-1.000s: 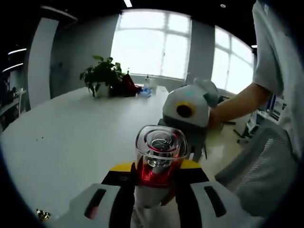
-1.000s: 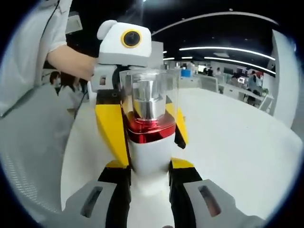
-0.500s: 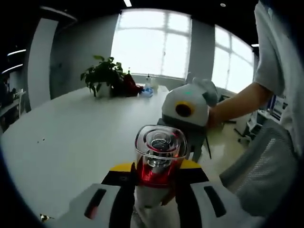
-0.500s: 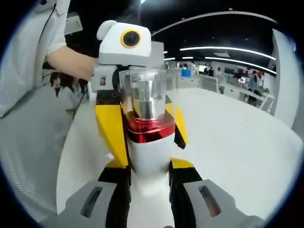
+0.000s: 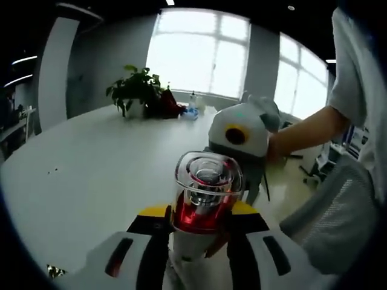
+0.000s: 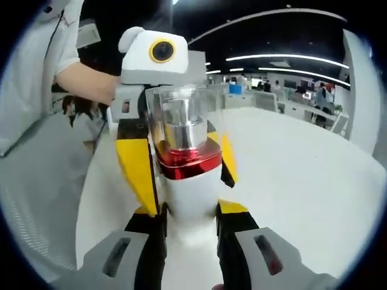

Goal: Arrange the skincare products in the storage area until every visible bottle or jar stands upright without overlapping.

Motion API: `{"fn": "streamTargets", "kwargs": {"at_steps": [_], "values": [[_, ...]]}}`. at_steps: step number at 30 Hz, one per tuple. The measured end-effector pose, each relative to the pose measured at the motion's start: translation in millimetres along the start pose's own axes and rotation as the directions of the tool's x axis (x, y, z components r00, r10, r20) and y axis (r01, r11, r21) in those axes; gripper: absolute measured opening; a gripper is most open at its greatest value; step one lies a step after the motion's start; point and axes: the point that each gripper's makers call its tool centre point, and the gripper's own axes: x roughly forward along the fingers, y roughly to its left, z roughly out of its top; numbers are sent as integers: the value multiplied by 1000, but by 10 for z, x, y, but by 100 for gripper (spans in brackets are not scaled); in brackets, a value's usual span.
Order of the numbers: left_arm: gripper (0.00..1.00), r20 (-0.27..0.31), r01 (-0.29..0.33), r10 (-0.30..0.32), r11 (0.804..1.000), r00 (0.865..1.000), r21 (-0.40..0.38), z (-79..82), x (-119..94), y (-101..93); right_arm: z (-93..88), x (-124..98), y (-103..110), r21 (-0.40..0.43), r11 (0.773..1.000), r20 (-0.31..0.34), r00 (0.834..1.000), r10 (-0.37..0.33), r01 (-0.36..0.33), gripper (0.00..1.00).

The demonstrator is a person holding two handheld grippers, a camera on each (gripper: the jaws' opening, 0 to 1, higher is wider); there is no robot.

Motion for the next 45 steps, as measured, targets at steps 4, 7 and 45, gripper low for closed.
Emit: {"fn": "streamTargets", "kwargs": {"at_steps": [4, 7, 45], "values": [[43, 5, -14, 14, 1000, 1000, -3, 35, -29, -86, -1, -15, 64, 22, 1000, 8, 1000, 0, 0, 46], [43, 1, -26, 26, 1000, 1000, -8, 37, -47, -87, -13, -55, 27, 42, 999, 8, 1000, -16, 15, 48], [67, -48, -162, 157, 980, 986, -117, -114, -736, -308, 326, -402, 359, 183, 972, 86, 982, -167, 149, 88]]}}
